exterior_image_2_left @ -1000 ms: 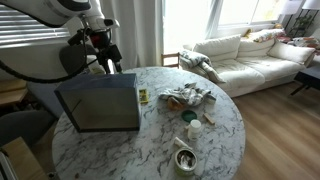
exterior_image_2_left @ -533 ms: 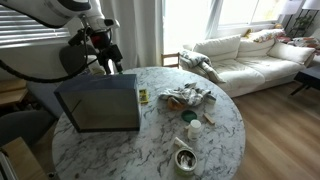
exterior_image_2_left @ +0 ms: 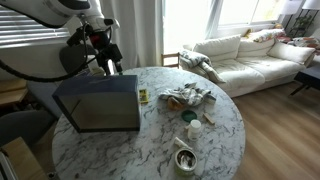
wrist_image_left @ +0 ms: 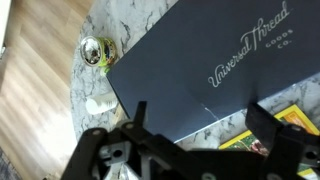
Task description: Flip the blue box and place it upside down on the table
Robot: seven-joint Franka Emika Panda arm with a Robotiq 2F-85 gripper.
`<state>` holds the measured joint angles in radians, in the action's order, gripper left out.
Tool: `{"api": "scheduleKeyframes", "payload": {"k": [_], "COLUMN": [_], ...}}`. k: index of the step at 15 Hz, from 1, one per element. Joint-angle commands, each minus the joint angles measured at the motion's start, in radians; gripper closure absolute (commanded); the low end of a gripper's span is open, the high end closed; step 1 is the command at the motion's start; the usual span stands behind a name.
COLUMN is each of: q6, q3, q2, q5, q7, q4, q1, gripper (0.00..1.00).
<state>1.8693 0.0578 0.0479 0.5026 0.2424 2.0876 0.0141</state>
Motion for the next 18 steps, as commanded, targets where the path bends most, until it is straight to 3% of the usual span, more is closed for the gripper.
{"api": "scheduleKeyframes", "payload": {"k": [1, 18], "q6": [-0.04, -0.26], "q3": [-0.01, -0.027], "q2": [0.037, 0.121], "q5": [0.025, 0.037], "q7": [-0.049, -0.313], "q4": [0.051, 0.127], "q1": [0.0, -0.006], "gripper": [0.0, 0.0]}}
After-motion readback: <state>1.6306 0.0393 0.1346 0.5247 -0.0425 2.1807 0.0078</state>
